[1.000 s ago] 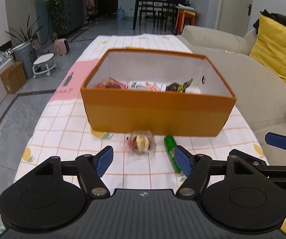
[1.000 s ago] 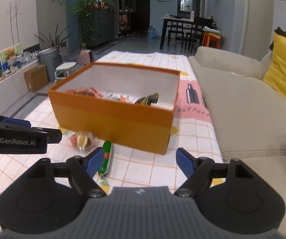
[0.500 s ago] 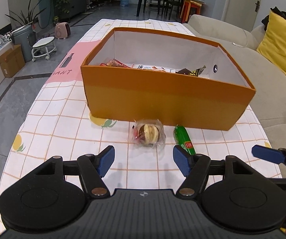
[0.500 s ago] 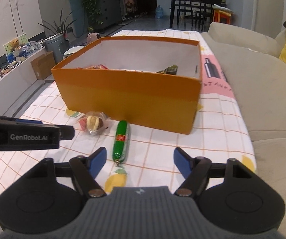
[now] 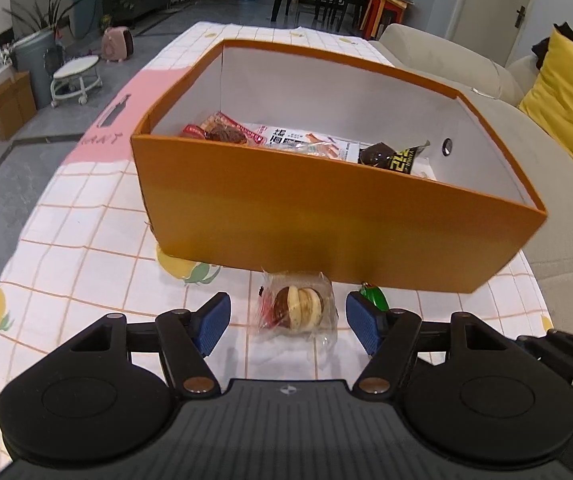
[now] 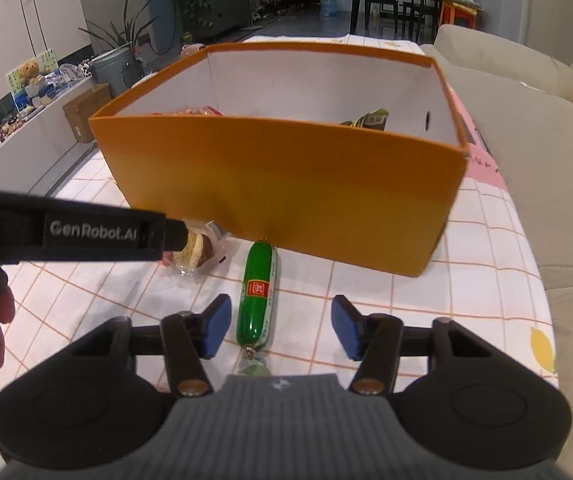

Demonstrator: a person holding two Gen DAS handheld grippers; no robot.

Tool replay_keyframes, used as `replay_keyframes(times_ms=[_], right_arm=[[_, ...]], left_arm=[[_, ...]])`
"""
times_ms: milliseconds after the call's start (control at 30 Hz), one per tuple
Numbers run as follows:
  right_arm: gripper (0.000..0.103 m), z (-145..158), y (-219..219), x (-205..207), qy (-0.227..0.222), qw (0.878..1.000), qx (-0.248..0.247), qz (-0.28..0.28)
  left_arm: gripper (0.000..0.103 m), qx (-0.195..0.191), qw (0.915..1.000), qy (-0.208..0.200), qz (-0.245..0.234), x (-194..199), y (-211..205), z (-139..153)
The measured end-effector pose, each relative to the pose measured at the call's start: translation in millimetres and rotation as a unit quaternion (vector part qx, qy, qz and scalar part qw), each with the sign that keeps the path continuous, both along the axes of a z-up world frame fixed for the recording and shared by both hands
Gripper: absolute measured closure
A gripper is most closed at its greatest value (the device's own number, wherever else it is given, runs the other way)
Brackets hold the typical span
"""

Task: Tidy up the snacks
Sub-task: 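Grasp the small cake bag with the left tool while the right tool grasps the green sausage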

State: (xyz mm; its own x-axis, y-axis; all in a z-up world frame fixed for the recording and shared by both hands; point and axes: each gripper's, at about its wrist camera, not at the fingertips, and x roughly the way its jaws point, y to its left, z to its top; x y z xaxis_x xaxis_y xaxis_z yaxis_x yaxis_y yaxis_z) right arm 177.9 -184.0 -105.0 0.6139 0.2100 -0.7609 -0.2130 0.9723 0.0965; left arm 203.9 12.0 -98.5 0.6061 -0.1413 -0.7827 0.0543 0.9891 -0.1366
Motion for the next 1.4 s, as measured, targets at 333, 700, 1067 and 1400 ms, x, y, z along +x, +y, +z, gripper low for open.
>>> replay_keyframes(times_ms=[333,700,1067,1400], right_arm=[[0.059,-12.4,10.9,22.9,0.015,1.000,0.002,0.008],[0.072,-23.3,12.4,33.8,0.026,1.000,0.013,0.011],[0.083,-27.9,12.4,32.3,0.032,0.999,0.021,0.020],[0.083,-25.1,8.4,18.0,0.029,0.999,-0.001,0.018]], left_arm=[[0.026,-0.031,0.9989,0.032,0.014,20.3,3.0,-19.1],[0.029,-0.036,0.9974,0.056,0.027,26.3,2.5,-33.4],[0.048,-0.026,0.9976,0.056,0.030,24.6,4.0,-32.5],[0.047,0.033,0.9968,0.070,0.020,11.6,-8.8,-31.2]])
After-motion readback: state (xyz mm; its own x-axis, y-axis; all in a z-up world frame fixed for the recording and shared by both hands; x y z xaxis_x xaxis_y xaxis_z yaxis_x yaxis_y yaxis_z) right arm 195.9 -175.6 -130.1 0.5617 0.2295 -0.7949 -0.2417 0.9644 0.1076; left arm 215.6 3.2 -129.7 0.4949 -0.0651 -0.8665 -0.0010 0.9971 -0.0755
